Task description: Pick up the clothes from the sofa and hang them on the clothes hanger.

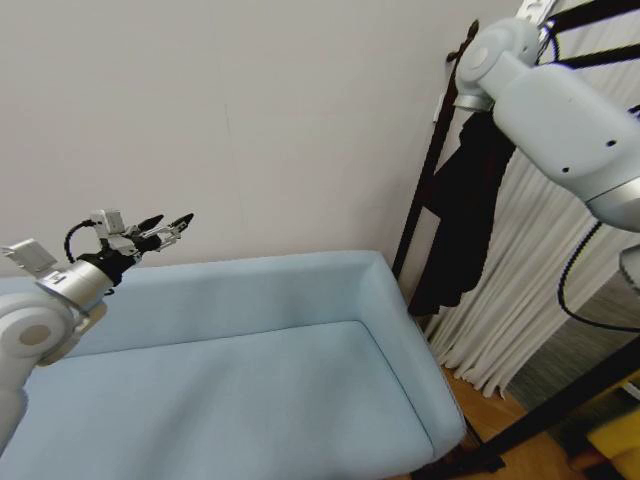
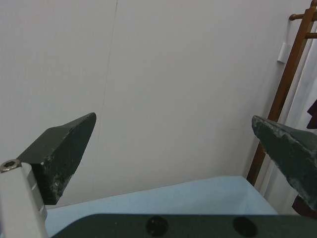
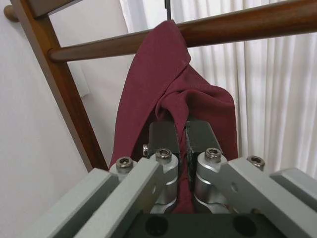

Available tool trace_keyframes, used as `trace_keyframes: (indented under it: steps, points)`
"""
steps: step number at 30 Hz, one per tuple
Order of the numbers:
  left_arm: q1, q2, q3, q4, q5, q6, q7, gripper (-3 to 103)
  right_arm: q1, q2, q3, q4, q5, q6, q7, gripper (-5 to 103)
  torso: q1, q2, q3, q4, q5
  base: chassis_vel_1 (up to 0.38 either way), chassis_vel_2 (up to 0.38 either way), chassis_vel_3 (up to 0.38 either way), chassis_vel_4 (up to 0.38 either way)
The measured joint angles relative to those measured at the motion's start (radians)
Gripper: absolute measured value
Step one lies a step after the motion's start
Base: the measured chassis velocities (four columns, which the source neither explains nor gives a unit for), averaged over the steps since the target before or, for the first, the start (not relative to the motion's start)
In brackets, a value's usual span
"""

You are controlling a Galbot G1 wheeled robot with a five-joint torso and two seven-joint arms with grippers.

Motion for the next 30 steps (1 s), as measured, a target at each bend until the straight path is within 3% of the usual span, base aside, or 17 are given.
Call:
trace_keyframes:
  steps: [14, 30]
  points:
    - [0.003, 0.011, -0.005, 0.006, 0.001, -0.005, 0.013, 100, -0.050, -0.029, 0.024, -0.030, -0.055, 0.007, -0.059, 2, 0.000, 0.000, 0.000, 0.0000, 0.0001, 0.000, 0.000, 0.000, 0.000]
    - [0.004, 0.020, -0.011, -0.008, -0.004, -0.006, 0.017, 100, -0.074, -0.065, 0.023, 0.058, -0.037, 0.023, -0.027, 2, 0.000, 0.000, 0.000, -0.0003, 0.0001, 0.000, 0.000, 0.000, 0.000]
